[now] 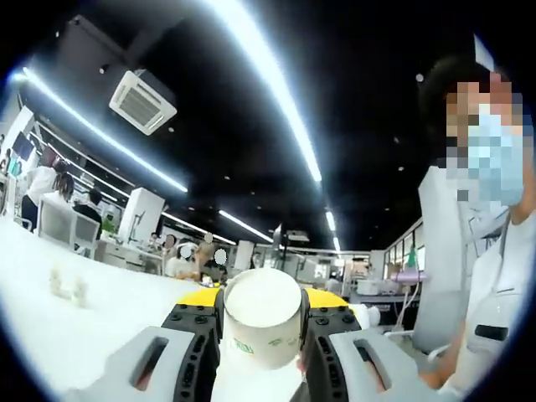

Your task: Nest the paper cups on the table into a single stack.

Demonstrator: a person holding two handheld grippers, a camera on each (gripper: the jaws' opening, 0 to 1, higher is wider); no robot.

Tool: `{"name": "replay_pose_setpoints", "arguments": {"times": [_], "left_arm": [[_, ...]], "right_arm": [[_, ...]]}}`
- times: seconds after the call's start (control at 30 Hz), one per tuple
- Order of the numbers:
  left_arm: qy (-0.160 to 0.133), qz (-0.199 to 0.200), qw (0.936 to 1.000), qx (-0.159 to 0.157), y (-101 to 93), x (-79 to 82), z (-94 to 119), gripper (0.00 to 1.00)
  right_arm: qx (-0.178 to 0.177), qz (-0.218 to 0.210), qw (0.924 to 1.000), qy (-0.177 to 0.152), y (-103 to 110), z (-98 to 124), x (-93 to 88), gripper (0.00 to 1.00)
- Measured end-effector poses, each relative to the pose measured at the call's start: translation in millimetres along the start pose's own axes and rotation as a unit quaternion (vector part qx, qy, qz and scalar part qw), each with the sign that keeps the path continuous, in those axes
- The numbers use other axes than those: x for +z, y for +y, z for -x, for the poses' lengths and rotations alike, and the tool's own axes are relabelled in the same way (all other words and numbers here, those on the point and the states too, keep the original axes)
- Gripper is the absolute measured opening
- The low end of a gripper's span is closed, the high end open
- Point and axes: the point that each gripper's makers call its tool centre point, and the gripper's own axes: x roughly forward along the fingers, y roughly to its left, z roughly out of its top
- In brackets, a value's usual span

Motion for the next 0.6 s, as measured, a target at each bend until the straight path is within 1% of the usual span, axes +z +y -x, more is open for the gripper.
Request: {"name": "replay_pose_setpoints", "arguments": {"times": [0.1, 0.13, 0.17, 0.2, 0.3, 0.33, 0.37, 0.4, 0.43, 0.47, 0.53, 0.6], "left_arm": [[0.008, -0.014, 0.9999, -0.003, 0.3, -2.3, 1.2, 0.38], [0.014, -0.038, 0.9992, 0.006, 5.4, -2.6, 2.4, 0.38], [0.014, -0.051, 0.9986, 0.007, 7.5, -1.3, 2.5, 0.39], [0.014, -0.046, 0.9988, 0.006, 6.3, -1.3, 2.6, 0.42], [0.015, -0.046, 0.9988, 0.000, 9.3, 2.9, 2.0, 0.53], [0.021, -0.048, 0.9986, -0.002, 10.1, 2.6, 1.3, 0.55], [0.034, -0.063, 0.9974, -0.006, 11.2, 1.6, 0.2, 0.55], [0.038, -0.070, 0.9968, -0.007, 11.6, 1.5, -0.2, 0.57], [0.056, -0.099, 0.9934, -0.014, 10.5, 1.5, -3.3, 0.58], [0.068, -0.117, 0.9906, -0.022, 9.4, 1.4, -5.9, 0.59], [0.104, -0.145, 0.9830, -0.041, 8.6, -3.0, -10.9, 0.64], [0.126, -0.172, 0.9750, -0.062, 6.5, -4.2, -16.0, 0.67]], "right_arm": [[-0.003, 0.009, 0.9999, 0.007, -2.3, 1.3, -0.5, 0.10], [-0.002, 0.018, 0.9998, 0.010, -2.4, 2.0, 0.2, 0.06], [0.001, 0.025, 0.9996, 0.014, -1.7, 2.5, 0.4, 0.03], [-0.003, 0.025, 0.9996, 0.010, -2.3, 2.4, 2.0, 0.04], [-0.002, 0.038, 0.9990, 0.021, -3.8, 3.1, 1.6, 0.03], [-0.004, 0.045, 0.9986, 0.028, -4.3, 3.3, 1.1, 0.03], [-0.003, 0.056, 0.9978, 0.036, -4.6, 3.2, 0.4, 0.03], [0.000, 0.064, 0.9969, 0.045, -4.1, 2.7, -0.1, 0.03], [0.004, 0.075, 0.9957, 0.055, -3.4, 2.2, -0.8, 0.03], [0.008, 0.087, 0.9941, 0.064, -2.5, 1.7, -0.8, 0.03], [0.021, 0.097, 0.9918, 0.081, 1.7, 0.4, -1.4, 0.03], [0.024, 0.099, 0.9912, 0.085, 3.8, -1.4, 1.0, 0.03]]}}
